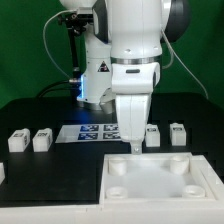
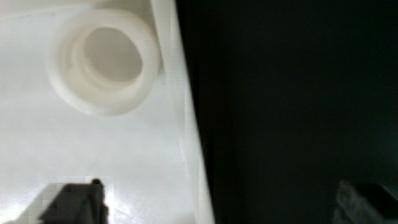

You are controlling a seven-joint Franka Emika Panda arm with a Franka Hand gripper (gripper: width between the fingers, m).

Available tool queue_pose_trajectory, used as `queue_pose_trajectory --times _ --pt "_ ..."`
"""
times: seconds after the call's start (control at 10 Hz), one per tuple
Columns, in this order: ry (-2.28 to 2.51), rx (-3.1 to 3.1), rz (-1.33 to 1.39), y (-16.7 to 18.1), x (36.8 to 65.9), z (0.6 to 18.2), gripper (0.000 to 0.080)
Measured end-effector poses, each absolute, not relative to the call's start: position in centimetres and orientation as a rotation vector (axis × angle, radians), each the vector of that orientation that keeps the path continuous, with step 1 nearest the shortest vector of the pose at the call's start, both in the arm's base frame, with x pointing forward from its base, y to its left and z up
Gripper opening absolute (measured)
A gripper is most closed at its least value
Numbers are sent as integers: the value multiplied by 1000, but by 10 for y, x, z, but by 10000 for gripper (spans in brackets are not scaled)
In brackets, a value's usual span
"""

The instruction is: Assemble one leg

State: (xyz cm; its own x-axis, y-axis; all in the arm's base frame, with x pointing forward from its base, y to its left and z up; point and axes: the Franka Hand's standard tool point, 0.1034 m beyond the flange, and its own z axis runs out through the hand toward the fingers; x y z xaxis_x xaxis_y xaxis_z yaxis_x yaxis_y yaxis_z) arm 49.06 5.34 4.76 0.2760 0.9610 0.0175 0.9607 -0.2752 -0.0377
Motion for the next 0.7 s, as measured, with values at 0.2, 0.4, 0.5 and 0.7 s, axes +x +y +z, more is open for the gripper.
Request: queue_pose_trajectory --times 0.2,0.4,0.5,0.7 --pt "-1410 -2777 26 73 470 63 649" --pt "-1030 -2946 16 97 454 64 649" --pt "-938 -2969 15 94 456 64 649" --pt "-571 -3049 21 96 455 64 649"
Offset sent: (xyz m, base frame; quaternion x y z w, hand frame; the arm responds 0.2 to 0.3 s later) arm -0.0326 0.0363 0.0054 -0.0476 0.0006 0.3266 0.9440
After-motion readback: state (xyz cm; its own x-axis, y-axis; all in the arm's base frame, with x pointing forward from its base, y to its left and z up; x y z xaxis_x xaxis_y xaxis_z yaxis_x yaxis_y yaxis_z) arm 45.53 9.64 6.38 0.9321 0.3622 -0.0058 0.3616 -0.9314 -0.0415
